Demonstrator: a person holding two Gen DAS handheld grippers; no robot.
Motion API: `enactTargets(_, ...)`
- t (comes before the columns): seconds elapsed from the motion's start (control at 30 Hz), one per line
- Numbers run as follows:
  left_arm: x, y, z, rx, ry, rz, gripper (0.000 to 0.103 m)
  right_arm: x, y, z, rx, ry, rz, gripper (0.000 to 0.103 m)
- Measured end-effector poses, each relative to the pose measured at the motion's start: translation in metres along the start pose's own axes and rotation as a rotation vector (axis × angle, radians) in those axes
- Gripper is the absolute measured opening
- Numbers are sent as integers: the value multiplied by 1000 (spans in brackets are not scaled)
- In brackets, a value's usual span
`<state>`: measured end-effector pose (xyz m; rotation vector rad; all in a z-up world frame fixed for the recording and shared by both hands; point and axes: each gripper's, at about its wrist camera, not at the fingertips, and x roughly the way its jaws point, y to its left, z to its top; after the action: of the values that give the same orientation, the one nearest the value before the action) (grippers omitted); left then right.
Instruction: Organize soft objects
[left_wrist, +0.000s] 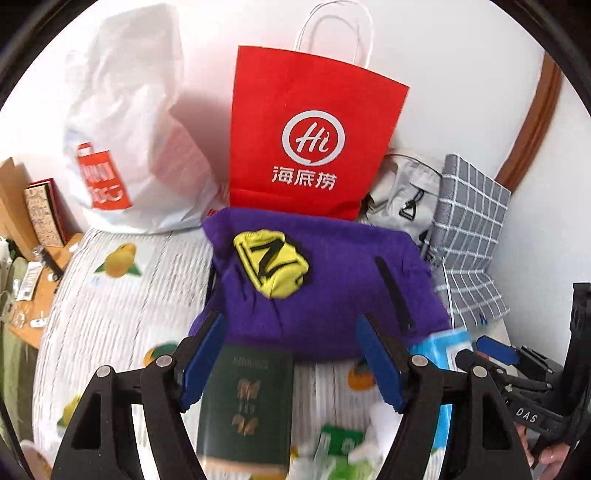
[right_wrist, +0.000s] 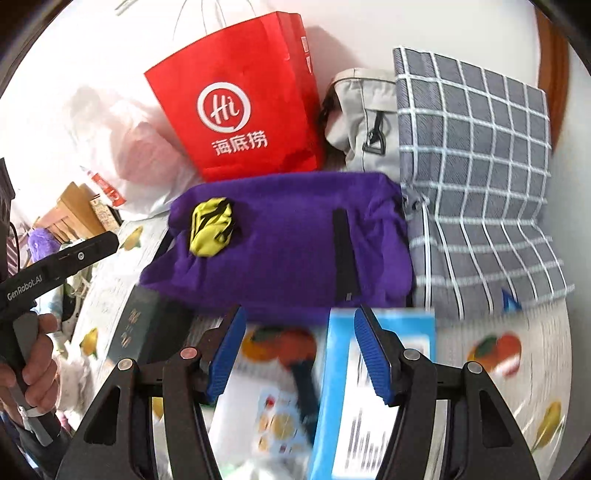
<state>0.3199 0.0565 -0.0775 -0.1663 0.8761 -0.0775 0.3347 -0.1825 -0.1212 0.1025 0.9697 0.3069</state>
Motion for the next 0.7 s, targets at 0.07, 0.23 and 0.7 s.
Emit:
enactTargets(0.07, -14, 1, -15, 1, -3, 0, 72, -12, 3, -14, -3, -2, 3, 61)
enactTargets(0.23, -38, 6, -53, -19, -5, -2, 72, -35, 16, -47, -22, -17, -1, 61)
enactTargets(0.7, -35, -4, -164, 21, 113, -42, 72, -56, 17, -154, -6, -11, 23, 60)
